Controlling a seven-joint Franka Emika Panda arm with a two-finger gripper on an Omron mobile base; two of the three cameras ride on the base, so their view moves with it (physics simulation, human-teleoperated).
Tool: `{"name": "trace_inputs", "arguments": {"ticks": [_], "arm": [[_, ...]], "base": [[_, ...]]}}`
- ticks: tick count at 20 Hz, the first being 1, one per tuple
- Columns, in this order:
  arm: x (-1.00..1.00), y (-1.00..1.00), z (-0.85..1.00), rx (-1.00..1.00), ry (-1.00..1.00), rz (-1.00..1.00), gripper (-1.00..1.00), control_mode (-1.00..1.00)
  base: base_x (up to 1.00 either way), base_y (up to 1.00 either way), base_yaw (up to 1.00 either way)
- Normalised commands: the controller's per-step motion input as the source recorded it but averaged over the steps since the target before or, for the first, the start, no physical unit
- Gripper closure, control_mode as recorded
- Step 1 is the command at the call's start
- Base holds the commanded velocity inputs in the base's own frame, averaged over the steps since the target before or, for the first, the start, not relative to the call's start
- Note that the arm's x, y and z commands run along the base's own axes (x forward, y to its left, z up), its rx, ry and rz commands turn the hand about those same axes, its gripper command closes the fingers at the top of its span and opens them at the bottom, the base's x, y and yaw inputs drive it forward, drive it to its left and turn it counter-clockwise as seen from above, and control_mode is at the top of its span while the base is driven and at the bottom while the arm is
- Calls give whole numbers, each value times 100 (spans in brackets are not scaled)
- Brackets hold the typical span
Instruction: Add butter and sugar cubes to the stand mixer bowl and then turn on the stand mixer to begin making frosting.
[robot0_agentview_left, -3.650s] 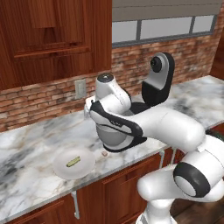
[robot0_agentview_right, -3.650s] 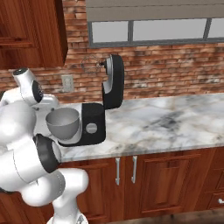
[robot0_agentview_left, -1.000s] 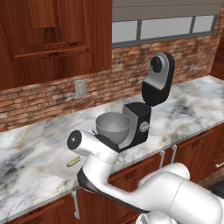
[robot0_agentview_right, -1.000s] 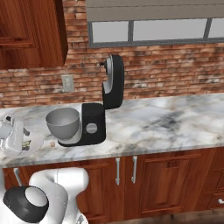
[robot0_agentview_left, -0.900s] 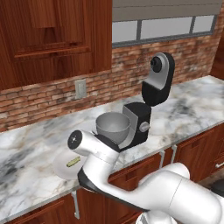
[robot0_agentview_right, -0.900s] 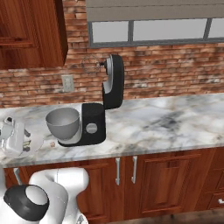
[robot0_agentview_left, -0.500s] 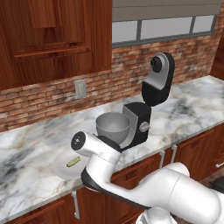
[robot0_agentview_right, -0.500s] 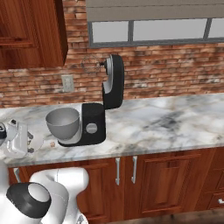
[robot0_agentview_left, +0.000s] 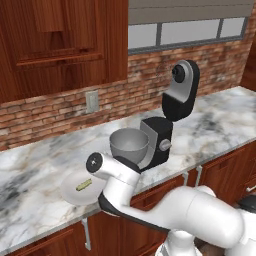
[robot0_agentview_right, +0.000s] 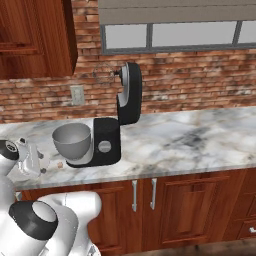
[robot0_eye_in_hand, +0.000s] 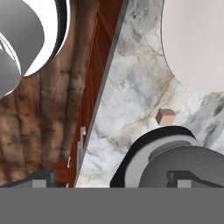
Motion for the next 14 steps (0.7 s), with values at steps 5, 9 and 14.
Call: {"name": "trace_inputs", "arguments": {"ticks": [5, 9, 14], "arm": [[10, 0, -23, 0, 0, 1, -100, -100], [12, 0, -13, 0, 0, 1, -100, -100], [18, 0, -6, 0, 0, 1, -100, -100]], "base": [[0, 0, 0], [0, 0, 0], [0, 0, 0]]}}
